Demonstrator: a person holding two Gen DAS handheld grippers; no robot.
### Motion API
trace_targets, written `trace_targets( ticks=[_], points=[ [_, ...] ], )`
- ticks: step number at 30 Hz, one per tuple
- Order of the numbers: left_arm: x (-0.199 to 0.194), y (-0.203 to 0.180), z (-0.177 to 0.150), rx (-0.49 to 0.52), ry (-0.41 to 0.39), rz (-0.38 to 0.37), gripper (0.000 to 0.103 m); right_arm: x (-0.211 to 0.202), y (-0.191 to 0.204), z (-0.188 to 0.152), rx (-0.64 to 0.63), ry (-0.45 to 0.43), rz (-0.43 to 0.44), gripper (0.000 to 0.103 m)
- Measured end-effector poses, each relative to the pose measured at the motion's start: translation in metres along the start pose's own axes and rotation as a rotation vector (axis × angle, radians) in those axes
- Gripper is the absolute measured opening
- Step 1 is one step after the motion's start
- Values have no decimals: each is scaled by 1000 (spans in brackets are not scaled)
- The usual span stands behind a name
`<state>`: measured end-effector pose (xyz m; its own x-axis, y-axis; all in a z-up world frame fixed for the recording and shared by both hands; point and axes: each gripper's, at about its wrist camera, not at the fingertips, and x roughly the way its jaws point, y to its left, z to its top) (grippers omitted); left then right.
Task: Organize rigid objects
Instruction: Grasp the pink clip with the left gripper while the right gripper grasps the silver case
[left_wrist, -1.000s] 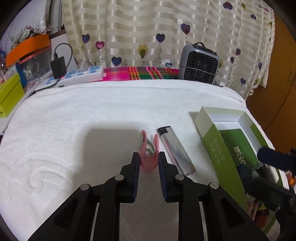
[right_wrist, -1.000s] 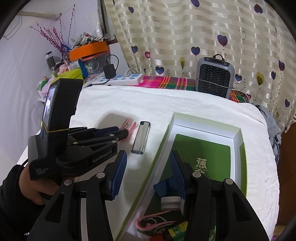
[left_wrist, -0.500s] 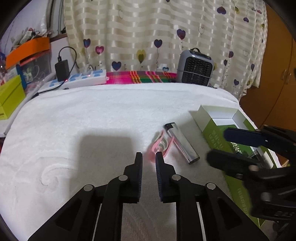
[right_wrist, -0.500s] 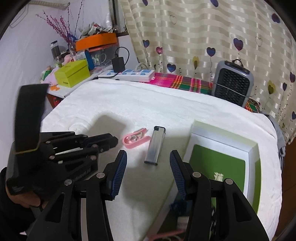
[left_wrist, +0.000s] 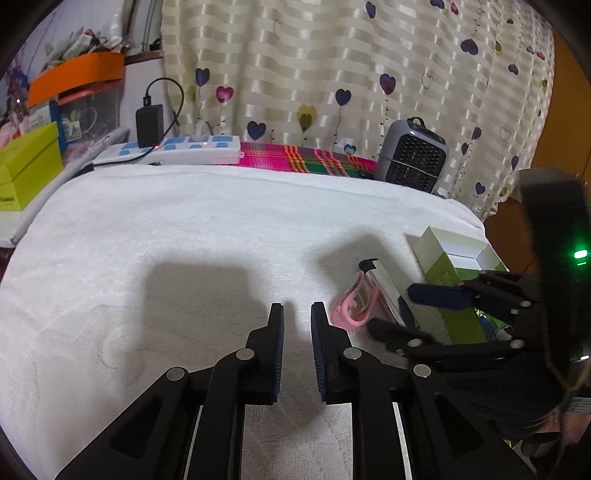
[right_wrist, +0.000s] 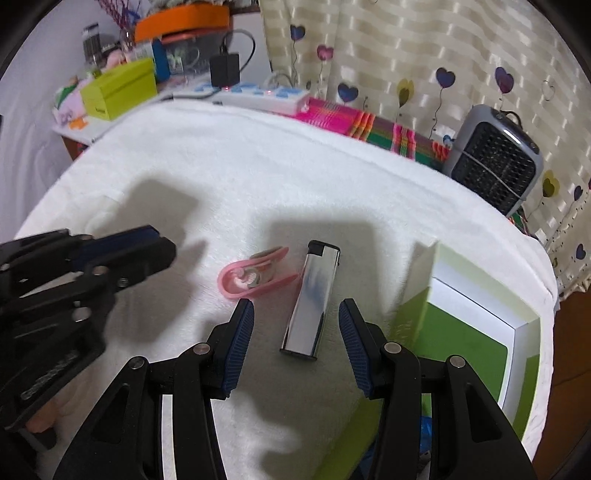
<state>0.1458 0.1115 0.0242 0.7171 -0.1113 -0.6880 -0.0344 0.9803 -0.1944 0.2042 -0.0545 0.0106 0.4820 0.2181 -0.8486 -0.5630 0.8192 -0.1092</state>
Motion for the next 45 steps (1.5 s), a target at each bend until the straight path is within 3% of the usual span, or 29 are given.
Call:
trace_targets(
  ticks=[4, 8, 12, 24, 31, 38, 40, 45],
  points=[
    [-1, 0, 0, 18, -1, -20, 23, 10, 4, 5, -25, 40, 13, 43],
    [0, 3, 0, 32, -2, -45, 32, 10, 12, 6, -61, 33, 40, 24],
    [4, 5, 0, 39, 10, -60, 38, 5, 22, 4, -96, 18, 80, 24],
    [10, -3, 1, 23, 15, -58, 45, -21, 13, -10, -65, -41, 24, 24],
    [24, -13, 10, -22, 46, 20, 45, -45, -2, -19, 1, -110, 23, 23],
    [42, -21, 8, 6, 92, 107, 44, -56, -12, -27, 43, -143, 46, 23],
    [40, -21, 8, 18, 88, 126, 27, -59, -14, -30, 49, -149, 54, 23],
    [33, -18, 4, 23, 90, 106, 20, -67, -16, -38, 66, -173, 79, 23]
  ],
)
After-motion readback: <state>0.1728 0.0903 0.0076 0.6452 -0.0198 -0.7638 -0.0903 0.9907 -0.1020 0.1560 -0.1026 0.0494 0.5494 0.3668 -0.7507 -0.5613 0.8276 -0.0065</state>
